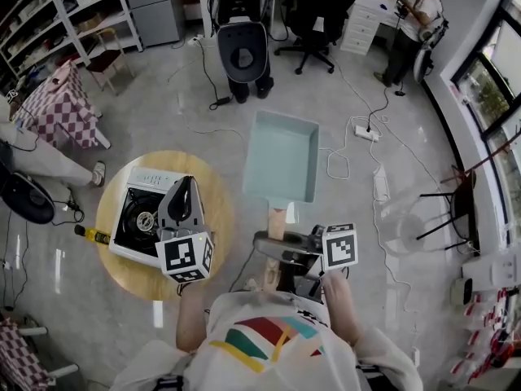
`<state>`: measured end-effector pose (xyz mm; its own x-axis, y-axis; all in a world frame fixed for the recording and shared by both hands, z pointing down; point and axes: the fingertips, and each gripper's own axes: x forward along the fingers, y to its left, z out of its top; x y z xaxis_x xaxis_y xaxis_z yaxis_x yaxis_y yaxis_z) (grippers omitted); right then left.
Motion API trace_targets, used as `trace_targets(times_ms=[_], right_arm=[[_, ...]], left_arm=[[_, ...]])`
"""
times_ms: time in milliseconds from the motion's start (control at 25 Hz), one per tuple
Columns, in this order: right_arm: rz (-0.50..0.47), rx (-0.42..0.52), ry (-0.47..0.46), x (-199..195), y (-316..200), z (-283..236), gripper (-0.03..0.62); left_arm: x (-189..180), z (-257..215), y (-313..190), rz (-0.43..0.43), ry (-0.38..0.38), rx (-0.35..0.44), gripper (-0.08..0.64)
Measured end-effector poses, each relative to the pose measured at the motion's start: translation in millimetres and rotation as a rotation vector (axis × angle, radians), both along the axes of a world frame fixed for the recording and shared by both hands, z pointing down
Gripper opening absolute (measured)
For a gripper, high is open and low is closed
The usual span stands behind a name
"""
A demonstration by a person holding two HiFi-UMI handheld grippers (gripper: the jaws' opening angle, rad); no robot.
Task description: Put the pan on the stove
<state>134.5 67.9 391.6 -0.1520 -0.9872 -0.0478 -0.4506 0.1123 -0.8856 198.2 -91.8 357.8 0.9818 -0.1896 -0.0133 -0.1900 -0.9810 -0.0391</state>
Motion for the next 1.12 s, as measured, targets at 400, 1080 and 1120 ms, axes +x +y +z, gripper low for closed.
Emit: trace_targets(times_ms=[400, 1080, 1120], right_arm=[[-0.137, -0.005, 0.026, 45.0, 5.9, -3.7, 0.121], [-0.441, 0.022, 0.056, 63.9, -25.2, -16.0, 0.121], [-0.469, 0.023, 0.06, 63.5, -27.5, -17.6, 0.121]], left_arm=[[18.9, -5.5, -6.4, -0.131, -0.001, 0.02, 0.012], [-27.0, -15.7, -39.3, -0.423, -0.015, 0.056, 0.012], [-33.5, -18.0, -41.2, -0.448, -0.015, 0.059, 0.012]])
